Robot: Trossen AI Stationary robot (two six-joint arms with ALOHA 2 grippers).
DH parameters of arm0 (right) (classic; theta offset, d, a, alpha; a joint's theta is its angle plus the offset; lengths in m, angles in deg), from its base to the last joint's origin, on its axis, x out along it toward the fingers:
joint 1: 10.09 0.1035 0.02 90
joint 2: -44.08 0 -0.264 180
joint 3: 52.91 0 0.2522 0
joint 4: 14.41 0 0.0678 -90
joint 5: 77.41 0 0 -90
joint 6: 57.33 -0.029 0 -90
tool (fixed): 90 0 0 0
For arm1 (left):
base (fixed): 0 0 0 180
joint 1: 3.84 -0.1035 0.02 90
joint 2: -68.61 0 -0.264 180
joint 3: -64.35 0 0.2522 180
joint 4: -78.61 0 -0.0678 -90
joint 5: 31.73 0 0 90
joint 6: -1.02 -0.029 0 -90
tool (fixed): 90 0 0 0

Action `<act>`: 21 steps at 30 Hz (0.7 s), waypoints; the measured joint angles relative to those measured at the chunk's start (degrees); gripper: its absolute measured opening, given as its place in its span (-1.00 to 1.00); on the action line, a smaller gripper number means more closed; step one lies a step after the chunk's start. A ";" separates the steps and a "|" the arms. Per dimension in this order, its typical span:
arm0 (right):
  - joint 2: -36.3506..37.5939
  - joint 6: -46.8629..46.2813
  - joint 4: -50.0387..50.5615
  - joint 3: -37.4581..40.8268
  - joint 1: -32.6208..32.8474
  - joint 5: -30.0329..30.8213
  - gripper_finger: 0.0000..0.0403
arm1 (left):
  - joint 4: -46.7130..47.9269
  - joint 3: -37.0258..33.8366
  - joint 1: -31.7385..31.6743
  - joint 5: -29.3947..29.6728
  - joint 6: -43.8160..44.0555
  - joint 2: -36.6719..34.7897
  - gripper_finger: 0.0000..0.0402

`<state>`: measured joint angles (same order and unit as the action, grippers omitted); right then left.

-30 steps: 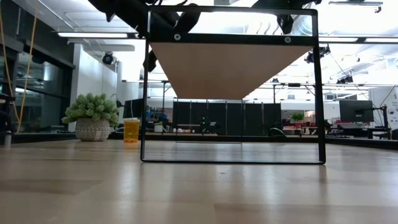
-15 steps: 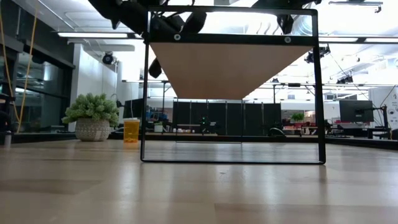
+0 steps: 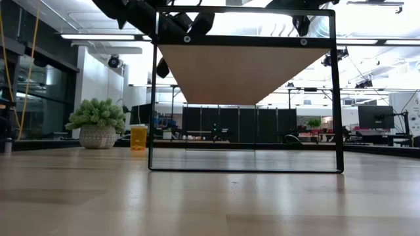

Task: Pick and place medicine bottles onto shelf by color
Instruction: Put the orange pill bottle on the shelf, then adjust the pill bottle on the shelf

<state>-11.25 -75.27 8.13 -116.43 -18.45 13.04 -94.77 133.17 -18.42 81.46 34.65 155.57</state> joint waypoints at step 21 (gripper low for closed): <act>0.00 0.42 0.02 0.00 0.00 0.00 -1.00 | 16.07 -1.42 -1.05 -10.54 -10.30 -11.52 -1.00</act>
<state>-11.25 -74.85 8.15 -116.43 -18.45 13.04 -78.70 131.75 -19.47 70.92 24.35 144.04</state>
